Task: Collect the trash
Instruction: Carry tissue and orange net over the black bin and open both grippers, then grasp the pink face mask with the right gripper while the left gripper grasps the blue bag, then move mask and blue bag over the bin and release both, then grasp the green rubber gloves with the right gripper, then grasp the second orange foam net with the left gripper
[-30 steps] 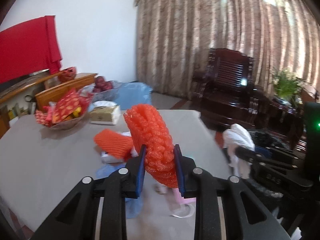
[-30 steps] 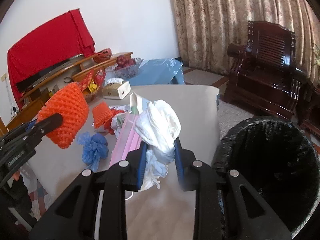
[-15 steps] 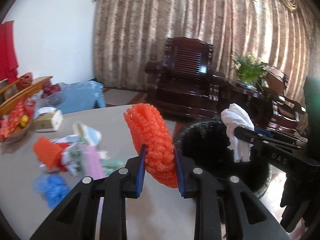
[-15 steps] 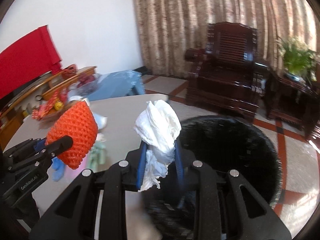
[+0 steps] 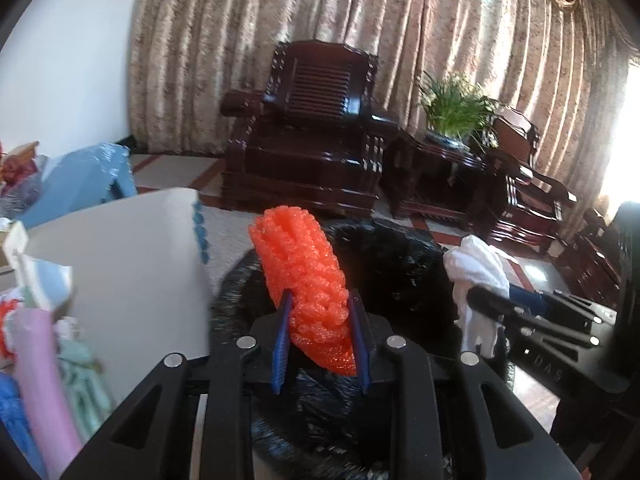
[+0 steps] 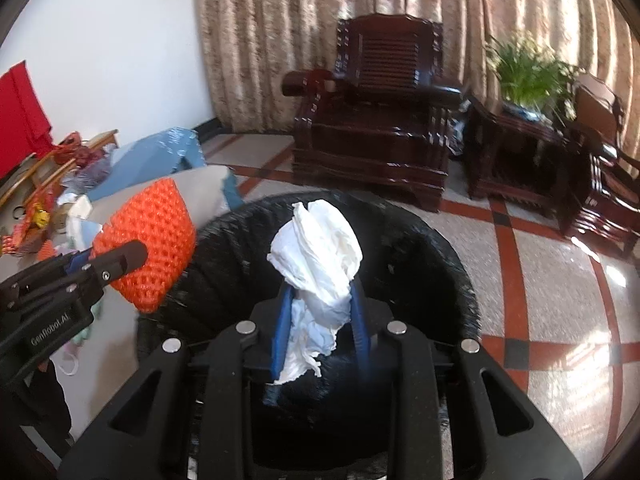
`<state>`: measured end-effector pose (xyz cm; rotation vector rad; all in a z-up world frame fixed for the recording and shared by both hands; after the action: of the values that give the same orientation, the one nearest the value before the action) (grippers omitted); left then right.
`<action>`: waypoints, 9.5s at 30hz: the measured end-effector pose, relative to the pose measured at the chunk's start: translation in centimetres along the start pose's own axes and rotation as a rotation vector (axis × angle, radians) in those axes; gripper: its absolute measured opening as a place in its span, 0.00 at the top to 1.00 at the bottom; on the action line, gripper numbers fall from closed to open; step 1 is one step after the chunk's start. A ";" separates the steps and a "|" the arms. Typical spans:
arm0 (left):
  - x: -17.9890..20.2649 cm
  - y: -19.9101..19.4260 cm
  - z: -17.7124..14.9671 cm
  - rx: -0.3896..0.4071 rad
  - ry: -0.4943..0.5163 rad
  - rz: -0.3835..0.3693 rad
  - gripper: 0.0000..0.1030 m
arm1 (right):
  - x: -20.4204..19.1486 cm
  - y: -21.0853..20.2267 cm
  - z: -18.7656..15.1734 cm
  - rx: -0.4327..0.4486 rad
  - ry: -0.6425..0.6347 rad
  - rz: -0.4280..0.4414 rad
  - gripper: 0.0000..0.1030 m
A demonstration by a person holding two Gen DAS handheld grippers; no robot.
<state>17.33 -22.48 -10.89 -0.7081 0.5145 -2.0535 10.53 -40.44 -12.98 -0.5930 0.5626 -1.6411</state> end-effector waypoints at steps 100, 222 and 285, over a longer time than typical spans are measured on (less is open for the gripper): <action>-23.7 -18.1 -5.3 0.178 -0.263 0.505 0.84 | -27.6 -3.4 3.7 0.123 -0.262 0.483 0.93; -33.6 -17.7 -5.9 0.200 -0.321 0.692 0.19 | -37.7 8.0 3.5 -0.036 -0.394 0.536 0.88; -32.0 -13.0 -7.7 0.011 -0.399 0.515 0.27 | -30.5 3.5 3.6 0.006 -0.287 0.484 0.88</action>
<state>18.86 12.12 -18.28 -0.8508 0.4016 -1.3925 19.39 -10.86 -14.63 -0.6186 0.4451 -1.0803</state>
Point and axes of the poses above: each gripper's, at about its wrist camera, not at the fingertips, and y roughly the way its jaws point, x to its right, z to its top, the point moved 1 cm from there along y, roughly the way its jaws point, and after that the axes turned 9 degrees about -y, right-handed, at the moved point
